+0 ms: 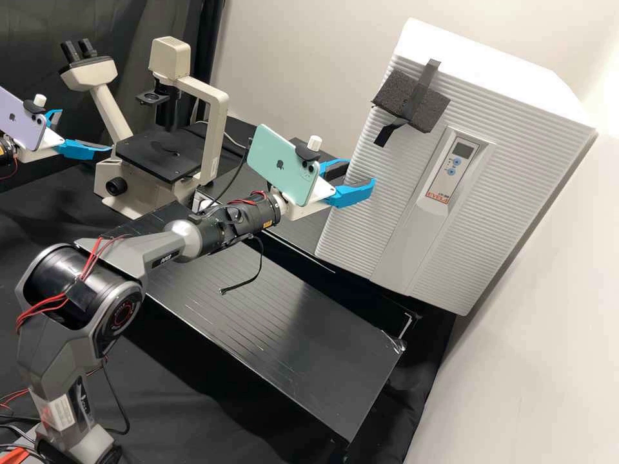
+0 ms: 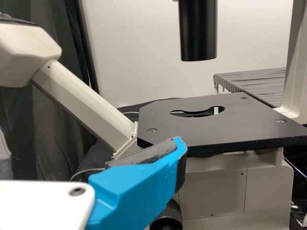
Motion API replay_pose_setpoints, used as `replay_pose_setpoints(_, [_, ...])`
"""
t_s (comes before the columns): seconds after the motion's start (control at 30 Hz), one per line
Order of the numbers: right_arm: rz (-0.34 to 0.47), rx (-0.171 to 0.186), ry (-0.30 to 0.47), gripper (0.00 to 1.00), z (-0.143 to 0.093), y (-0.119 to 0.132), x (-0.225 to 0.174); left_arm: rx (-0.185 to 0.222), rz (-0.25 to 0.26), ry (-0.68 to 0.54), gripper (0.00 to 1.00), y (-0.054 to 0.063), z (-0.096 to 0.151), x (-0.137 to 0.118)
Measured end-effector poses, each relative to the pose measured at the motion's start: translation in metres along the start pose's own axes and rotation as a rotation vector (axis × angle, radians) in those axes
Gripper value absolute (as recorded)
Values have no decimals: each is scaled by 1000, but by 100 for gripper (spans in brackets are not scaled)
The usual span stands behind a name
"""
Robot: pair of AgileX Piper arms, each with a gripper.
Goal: Open the incubator door.
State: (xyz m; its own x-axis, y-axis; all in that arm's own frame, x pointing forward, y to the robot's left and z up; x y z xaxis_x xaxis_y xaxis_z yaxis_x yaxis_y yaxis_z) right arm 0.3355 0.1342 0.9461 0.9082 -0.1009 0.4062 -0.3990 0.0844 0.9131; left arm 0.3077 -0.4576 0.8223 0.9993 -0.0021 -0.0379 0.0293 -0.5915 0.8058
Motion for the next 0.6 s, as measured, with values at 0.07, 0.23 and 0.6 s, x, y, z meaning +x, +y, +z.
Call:
replay_pose_setpoints(0.07, [0, 0, 0, 0, 0, 0, 0, 0, 0, 0, 100, 0, 0, 0])
replay_pose_setpoints(0.23, [-4, -7, 7, 0, 1, 0, 0, 0, 0, 0, 100, 0, 0, 0])
replay_pose_setpoints(0.6, [-16, -12, 21, 0, 6, 4, 0, 0, 0, 0, 100, 0, 0, 0])
